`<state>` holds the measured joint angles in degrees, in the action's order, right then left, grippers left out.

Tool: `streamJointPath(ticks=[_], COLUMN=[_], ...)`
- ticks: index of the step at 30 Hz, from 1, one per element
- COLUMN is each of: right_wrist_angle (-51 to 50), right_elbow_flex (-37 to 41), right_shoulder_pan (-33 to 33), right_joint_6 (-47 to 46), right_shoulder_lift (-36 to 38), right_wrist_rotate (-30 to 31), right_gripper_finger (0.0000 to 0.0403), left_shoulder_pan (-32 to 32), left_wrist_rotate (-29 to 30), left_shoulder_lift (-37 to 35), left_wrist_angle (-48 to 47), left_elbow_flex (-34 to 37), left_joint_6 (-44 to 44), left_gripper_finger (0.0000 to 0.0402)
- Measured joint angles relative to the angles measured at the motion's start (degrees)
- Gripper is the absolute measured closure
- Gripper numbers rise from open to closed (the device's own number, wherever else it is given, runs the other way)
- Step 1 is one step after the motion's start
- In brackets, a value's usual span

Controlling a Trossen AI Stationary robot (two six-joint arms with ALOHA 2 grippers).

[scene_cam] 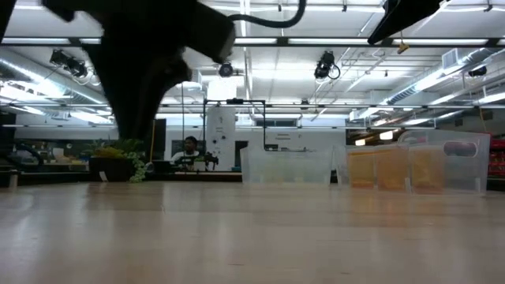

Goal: Pick and place medicine bottles into bin by pill shape (circle, oval)
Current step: Put the small orange pill bottle into the top transparent bin

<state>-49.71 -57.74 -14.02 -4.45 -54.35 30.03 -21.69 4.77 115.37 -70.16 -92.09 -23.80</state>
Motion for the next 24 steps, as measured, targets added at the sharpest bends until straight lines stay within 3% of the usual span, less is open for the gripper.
streamJointPath(ticks=[6,14,24], right_wrist_angle=[0.2,0.3,1.6], right_elbow_flex=[0.0,0.0,0.0], right_shoulder_pan=[0.0,0.0,0.0], right_joint_6=[-0.2,-1.6,-1.1], right_shoulder_lift=[0.0,0.0,0.0], right_wrist_rotate=[-0.1,-0.1,-0.1], right_gripper_finger=[0.0228,0.0228,0.0228], left_shoulder_pan=[-4.0,-7.6,-15.0], left_wrist_rotate=[0.5,1.0,-9.7], left_shoulder_lift=[-1.2,-10.3,-14.9], left_wrist_angle=[0.5,0.2,0.0], left_elbow_flex=[3.8,13.7,19.5], left_joint_6=[-4.0,-16.4,-31.9], left_gripper_finger=[0.0294,0.0325,0.0333])
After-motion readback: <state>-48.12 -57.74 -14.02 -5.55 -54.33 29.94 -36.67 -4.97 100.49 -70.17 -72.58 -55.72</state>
